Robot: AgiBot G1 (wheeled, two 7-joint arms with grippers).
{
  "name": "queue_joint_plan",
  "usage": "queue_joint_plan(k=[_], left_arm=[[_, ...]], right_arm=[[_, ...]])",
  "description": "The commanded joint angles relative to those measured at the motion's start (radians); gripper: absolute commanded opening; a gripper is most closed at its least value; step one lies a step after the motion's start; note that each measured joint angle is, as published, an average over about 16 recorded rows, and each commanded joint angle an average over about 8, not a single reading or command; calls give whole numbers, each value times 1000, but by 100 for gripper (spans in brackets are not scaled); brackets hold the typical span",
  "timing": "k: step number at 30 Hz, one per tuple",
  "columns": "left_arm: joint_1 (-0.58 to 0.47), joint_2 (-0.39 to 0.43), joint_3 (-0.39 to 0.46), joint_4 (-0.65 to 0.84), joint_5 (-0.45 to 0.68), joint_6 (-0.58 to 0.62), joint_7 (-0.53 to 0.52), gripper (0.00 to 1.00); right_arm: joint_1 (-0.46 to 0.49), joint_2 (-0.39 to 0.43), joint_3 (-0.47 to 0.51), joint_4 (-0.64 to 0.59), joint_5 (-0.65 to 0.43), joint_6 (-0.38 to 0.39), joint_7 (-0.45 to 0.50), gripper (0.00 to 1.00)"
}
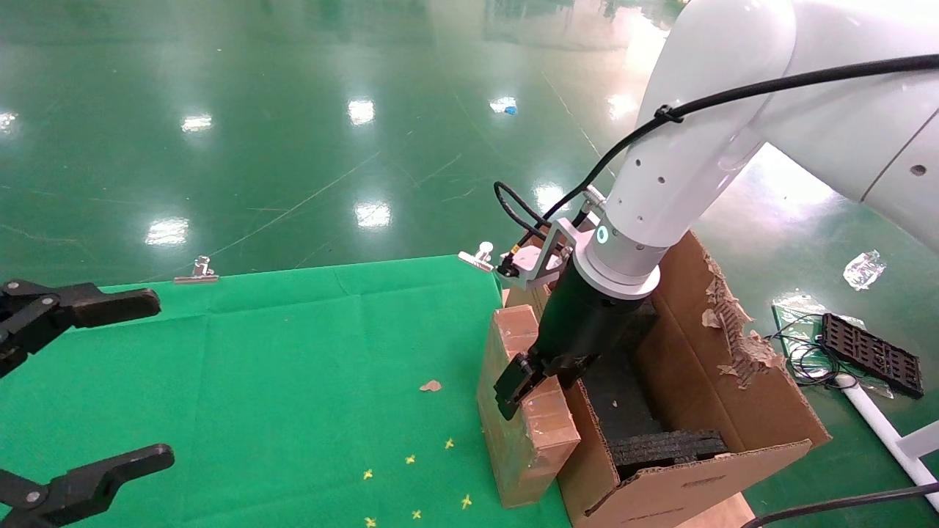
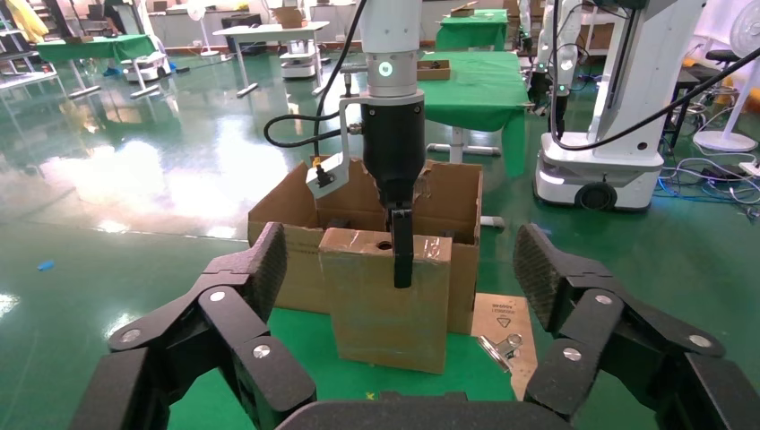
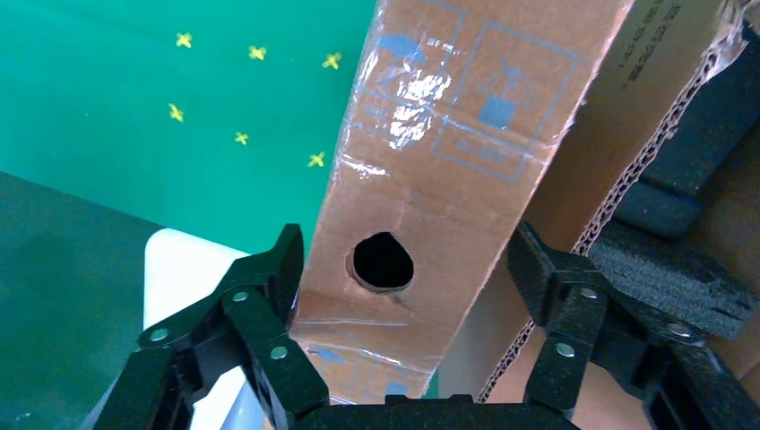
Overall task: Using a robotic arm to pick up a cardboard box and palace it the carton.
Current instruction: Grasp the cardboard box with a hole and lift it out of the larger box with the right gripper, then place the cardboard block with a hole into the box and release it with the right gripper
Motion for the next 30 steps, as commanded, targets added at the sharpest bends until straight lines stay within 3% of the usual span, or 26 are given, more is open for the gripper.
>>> queue_joint_plan(k=[1, 19, 30], left_arm=[[0, 0, 0, 0, 0, 0, 0, 0], [0, -1, 1, 0, -1, -1, 1, 0], [0, -1, 2, 0, -1, -1, 1, 0]], right_arm=[[-2, 0, -1, 0, 0, 0, 2, 0], [-6, 18, 2, -7, 11, 8, -10, 0], [134, 173, 135, 21, 80, 108, -219, 0]])
